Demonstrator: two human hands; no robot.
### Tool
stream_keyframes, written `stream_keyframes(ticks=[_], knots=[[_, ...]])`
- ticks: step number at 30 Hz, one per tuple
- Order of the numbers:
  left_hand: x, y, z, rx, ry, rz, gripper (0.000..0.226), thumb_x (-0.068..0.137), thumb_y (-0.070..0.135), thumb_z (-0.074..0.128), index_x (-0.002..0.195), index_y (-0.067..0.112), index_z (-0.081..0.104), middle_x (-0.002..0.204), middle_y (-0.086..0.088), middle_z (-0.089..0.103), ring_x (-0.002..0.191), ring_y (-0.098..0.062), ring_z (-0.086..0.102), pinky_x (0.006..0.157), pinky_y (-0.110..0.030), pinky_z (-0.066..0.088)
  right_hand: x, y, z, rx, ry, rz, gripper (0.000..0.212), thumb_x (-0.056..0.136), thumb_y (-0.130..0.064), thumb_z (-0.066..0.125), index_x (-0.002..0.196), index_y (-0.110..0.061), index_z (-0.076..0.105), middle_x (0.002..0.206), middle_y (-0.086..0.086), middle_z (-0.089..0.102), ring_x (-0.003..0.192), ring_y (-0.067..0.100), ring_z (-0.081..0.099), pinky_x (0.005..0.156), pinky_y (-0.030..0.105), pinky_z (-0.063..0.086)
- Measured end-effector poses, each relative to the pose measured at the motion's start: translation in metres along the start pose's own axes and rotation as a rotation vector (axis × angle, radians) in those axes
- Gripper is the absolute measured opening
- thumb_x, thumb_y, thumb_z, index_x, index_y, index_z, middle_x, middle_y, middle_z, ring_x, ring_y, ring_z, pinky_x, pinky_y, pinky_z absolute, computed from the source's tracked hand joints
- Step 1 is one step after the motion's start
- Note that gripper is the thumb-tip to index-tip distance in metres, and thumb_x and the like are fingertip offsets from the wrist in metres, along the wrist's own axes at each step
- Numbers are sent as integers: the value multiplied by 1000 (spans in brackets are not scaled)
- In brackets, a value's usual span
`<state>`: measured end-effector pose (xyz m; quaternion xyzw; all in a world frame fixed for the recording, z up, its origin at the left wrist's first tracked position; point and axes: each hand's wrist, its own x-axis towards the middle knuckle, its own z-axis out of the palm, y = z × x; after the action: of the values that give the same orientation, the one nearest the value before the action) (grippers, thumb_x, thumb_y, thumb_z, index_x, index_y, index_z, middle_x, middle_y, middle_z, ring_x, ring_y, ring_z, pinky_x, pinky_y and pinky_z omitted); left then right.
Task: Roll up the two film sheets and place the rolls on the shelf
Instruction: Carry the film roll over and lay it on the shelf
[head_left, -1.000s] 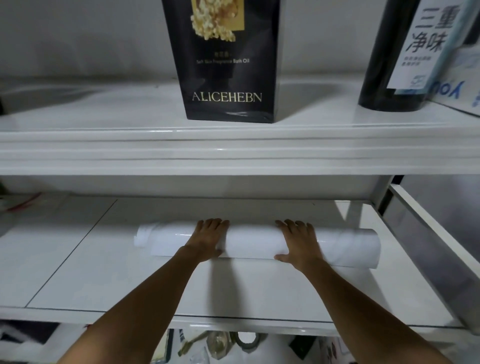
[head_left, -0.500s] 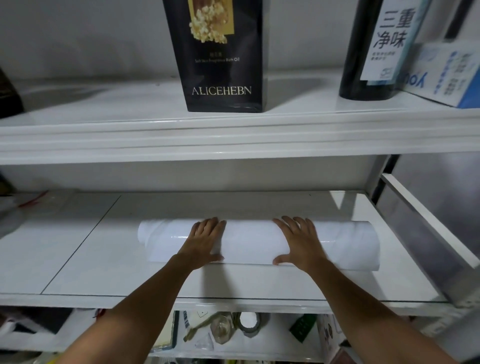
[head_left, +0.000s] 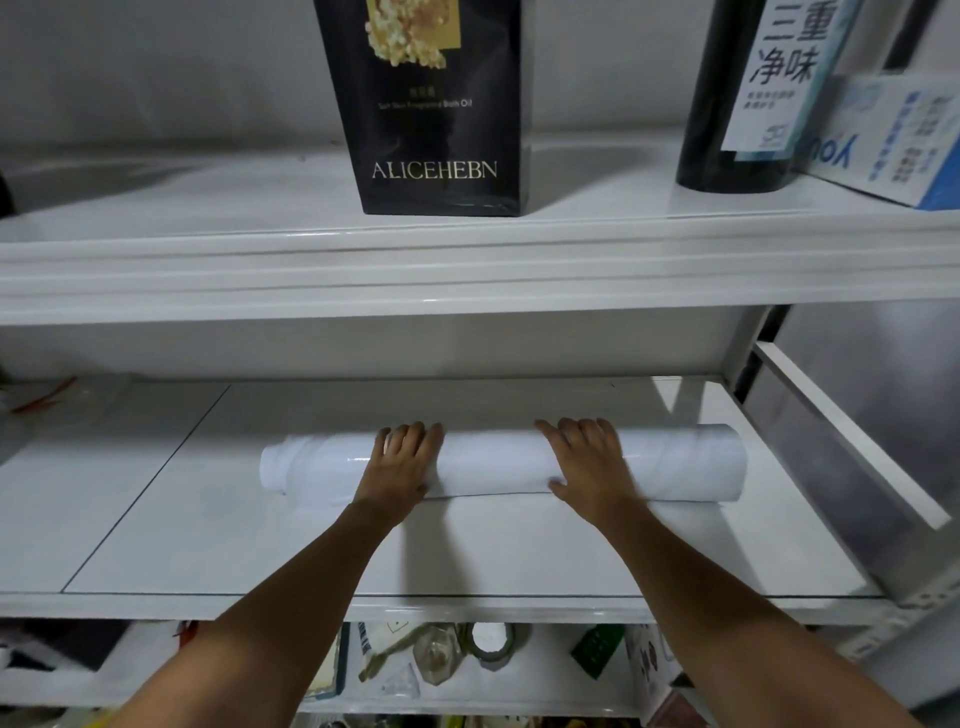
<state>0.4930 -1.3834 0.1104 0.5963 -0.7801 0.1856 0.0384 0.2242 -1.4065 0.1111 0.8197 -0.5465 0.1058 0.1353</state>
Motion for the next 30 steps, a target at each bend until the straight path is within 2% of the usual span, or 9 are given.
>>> stream_keyframes(ticks=[6, 11, 16, 19, 22, 27, 30], knots=[[2, -3, 13, -24, -15, 1, 96, 36, 33, 87, 121, 10, 47, 103, -10, 57, 90, -29, 56, 82, -39, 47, -4, 2, 13, 16, -37, 31, 96, 42, -44, 90, 125, -15, 53, 114, 9, 60, 96, 31, 58, 86, 48, 46], [-3, -7, 13, -120, -20, 5, 100, 35, 34, 85, 125, 14, 45, 116, -11, 56, 102, -30, 56, 84, -39, 47, -2, 6, 12, 66, -51, 14, 107, 36, -52, 89, 130, -18, 50, 125, 9, 56, 107, 33, 55, 97, 51, 41], [-9, -10, 10, -151, -63, 60, 109, 38, 44, 86, 132, 15, 39, 124, -12, 55, 110, -31, 55, 91, -45, 44, -6, 4, 8, 139, -65, -15, 111, 37, -57, 86, 134, -21, 45, 132, 6, 52, 114, 32, 50, 102, 50, 35], [-11, -9, 7, -164, -86, 71, 113, 38, 48, 87, 133, 15, 36, 127, -13, 54, 113, -33, 54, 92, -49, 42, -10, 2, 7, 168, -58, -30, 109, 43, -61, 82, 136, -23, 41, 137, 4, 47, 120, 31, 45, 105, 49, 31], [-14, -9, 6, -174, -116, 93, 117, 38, 53, 85, 135, 15, 32, 129, -15, 52, 115, -34, 52, 94, -51, 41, -16, 1, 7, 187, -36, -40, 98, 57, -67, 72, 138, -23, 38, 140, 4, 44, 122, 31, 42, 107, 48, 27], [-23, -11, 5, -223, -151, 118, 113, 51, 64, 75, 139, 22, 18, 142, -15, 38, 130, -36, 35, 105, -52, 25, -23, 0, 4, 184, 43, -60, 76, 76, -70, 45, 135, -21, 41, 136, 5, 48, 117, 30, 47, 103, 48, 34], [-29, -10, 2, -235, -147, 122, 111, 52, 58, 78, 138, 22, 18, 142, -16, 38, 130, -36, 35, 106, -51, 25, -25, -1, 2, 163, 22, -54, 77, 76, -68, 51, 137, -21, 41, 139, 7, 46, 121, 32, 46, 105, 48, 33]])
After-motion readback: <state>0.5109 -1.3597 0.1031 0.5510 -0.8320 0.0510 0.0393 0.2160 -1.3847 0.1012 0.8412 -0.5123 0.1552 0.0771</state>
